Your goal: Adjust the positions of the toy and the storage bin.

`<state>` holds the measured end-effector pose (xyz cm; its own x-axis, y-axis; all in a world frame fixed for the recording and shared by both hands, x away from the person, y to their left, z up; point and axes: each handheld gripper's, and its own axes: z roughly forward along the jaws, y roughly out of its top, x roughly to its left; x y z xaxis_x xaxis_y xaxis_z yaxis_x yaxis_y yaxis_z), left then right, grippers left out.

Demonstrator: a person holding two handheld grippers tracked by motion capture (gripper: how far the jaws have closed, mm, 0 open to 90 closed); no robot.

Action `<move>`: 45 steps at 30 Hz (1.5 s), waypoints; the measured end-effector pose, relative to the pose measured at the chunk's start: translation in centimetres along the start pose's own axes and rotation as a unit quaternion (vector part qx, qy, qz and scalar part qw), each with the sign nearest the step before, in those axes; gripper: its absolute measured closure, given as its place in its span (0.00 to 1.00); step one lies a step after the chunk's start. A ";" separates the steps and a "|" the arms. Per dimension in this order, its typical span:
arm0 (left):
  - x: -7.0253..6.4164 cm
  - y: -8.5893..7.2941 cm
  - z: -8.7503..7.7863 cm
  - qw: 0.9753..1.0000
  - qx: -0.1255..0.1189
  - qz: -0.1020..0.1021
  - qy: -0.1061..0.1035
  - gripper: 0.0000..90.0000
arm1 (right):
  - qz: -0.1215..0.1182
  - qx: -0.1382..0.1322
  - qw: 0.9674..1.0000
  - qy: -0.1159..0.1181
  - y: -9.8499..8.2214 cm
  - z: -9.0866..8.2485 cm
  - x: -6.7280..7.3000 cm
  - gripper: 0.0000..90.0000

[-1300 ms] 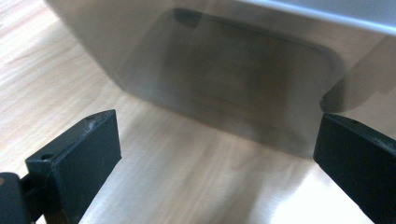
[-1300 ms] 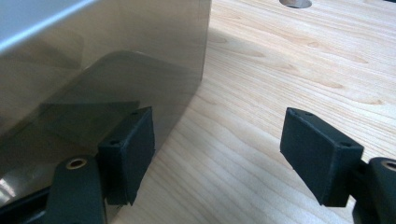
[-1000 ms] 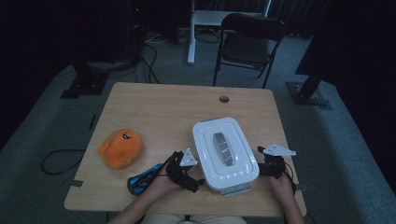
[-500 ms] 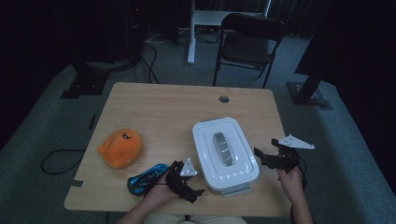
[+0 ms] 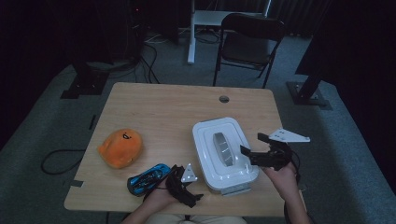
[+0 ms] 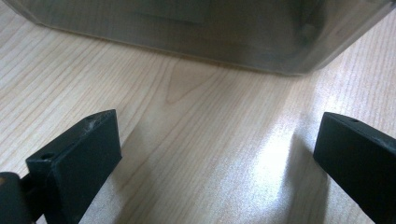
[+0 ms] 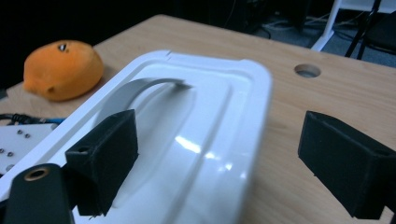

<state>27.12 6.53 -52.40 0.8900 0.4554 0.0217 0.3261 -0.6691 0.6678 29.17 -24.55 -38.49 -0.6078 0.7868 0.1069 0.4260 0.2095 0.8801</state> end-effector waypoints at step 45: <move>-0.3 0.0 0.1 1.000 -0.008 -0.005 0.003 0.01 | -0.028 0.077 0.997 0.016 -1.2 2.8 6.6 0.72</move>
<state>26.89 6.34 -52.52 0.8844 0.4664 0.0191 0.3308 -0.6551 0.6793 26.57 -17.98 -40.12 -0.6530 0.7535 0.0763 0.4871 0.3407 0.8042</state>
